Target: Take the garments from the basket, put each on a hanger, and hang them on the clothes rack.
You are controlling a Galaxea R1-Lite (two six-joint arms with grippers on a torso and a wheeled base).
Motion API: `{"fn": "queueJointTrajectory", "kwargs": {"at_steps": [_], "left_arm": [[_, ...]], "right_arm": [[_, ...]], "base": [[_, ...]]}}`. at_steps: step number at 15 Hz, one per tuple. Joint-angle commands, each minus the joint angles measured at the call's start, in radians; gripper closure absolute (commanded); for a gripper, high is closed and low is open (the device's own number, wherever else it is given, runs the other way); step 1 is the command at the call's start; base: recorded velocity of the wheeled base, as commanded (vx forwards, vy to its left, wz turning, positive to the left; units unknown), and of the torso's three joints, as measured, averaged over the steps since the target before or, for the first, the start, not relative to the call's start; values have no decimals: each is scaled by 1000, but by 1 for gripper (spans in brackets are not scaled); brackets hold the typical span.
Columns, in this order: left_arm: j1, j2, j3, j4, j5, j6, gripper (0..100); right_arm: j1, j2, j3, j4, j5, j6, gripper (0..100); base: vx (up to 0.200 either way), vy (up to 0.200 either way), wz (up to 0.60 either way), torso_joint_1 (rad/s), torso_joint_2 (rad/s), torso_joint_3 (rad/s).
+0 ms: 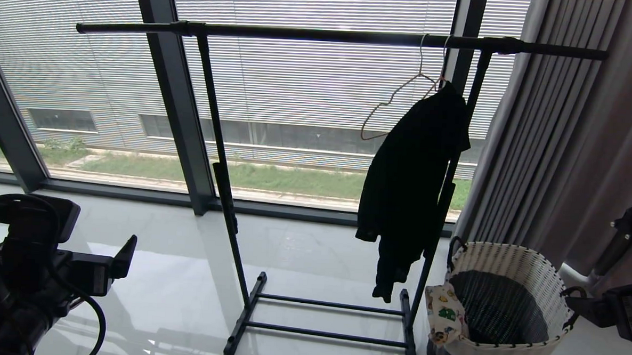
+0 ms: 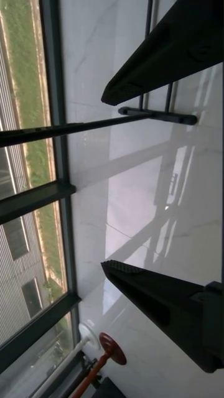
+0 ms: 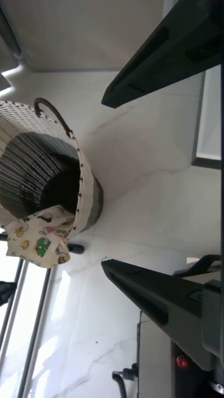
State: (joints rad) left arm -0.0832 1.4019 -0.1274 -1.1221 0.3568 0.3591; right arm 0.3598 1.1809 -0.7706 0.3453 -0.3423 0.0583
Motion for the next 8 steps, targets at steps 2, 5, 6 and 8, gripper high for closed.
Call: {"fn": "queueJointTrajectory", "kwargs": {"at_steps": [2,5,6,8], "left_arm": [[0,2,0,-1,1,0,0],[0,3,0,-1,1,0,0],[0,3,0,-1,1,0,0],[-1,2,2,-1,-1,-5,0]], "right_arm": [[1,10,1,1,0,-2,0],[1,28,1,1,0,0,0],[1,37,1,0,0,0,0],[1,54,1,0,0,0,0]], "base": [[0,0,0,-176,469,293],[0,0,0,-162,458,299],[0,0,0,-159,466,305],[0,0,0,-137,449,307]]}}
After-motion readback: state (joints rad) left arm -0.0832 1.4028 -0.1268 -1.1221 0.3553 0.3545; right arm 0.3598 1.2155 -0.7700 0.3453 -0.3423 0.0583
